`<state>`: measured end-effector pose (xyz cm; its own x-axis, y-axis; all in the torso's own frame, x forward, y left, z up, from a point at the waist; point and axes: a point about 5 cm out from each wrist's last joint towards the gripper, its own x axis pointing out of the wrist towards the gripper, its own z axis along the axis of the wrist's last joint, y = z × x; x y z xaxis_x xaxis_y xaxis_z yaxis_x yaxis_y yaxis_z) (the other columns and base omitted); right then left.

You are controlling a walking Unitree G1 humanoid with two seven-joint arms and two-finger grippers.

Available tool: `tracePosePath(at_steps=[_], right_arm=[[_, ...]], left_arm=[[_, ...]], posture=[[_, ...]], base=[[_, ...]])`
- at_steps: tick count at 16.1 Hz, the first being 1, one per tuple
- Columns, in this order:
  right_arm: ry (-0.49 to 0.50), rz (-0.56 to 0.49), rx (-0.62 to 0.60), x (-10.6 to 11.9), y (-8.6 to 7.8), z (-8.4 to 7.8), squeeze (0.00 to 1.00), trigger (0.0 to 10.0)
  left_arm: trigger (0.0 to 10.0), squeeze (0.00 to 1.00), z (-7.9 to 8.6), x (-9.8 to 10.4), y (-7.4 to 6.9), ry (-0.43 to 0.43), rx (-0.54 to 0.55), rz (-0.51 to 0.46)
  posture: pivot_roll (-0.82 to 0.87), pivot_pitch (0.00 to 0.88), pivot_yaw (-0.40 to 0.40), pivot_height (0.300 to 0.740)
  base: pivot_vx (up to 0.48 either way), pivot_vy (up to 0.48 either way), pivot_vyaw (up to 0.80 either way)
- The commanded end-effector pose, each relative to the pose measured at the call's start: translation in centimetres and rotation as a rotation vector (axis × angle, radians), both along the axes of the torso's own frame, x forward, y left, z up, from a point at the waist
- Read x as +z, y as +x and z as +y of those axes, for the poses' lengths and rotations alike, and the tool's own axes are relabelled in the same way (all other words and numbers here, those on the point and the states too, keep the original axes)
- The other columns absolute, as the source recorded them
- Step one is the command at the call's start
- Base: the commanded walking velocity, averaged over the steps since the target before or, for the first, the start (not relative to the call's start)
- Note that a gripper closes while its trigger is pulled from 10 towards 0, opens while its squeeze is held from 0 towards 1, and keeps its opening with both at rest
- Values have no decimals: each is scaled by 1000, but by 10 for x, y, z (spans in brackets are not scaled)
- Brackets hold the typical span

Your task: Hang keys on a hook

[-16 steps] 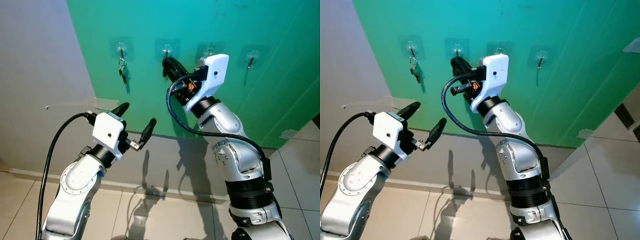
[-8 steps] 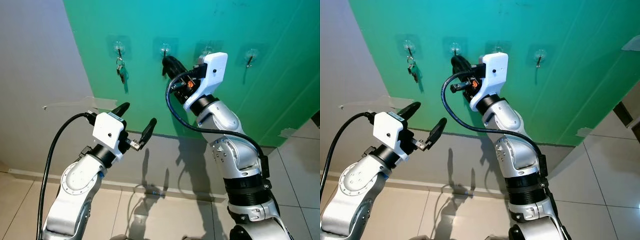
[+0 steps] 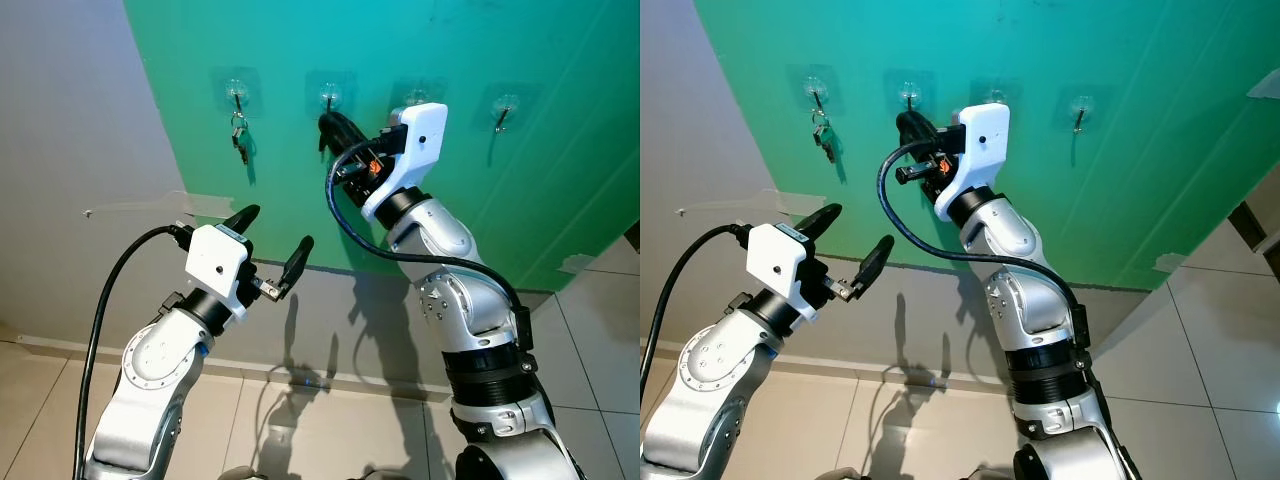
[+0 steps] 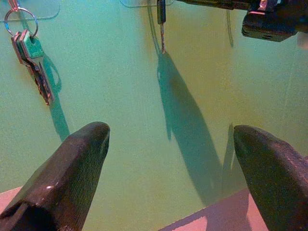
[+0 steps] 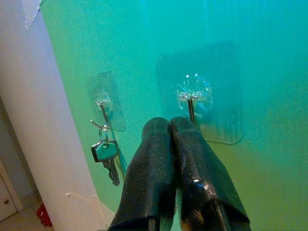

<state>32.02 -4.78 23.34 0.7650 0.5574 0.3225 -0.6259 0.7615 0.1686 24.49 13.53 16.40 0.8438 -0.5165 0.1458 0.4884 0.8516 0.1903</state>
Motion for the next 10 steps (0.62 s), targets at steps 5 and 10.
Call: tracePosePath(at_steps=[5, 10], right_arm=[[19, -20, -31, 9, 6, -3, 0, 10000], [20, -21, -43, 10, 8, -8, 0, 10000]], left_arm=[[10000, 0, -3, 5, 0, -5, -20, -14], [10000, 0, -4, 5, 0, -6, -24, -13]], posture=[[-2, 62, -36, 740], [-4, 58, -34, 740]], base=[[0, 0, 0], [0, 0, 0]])
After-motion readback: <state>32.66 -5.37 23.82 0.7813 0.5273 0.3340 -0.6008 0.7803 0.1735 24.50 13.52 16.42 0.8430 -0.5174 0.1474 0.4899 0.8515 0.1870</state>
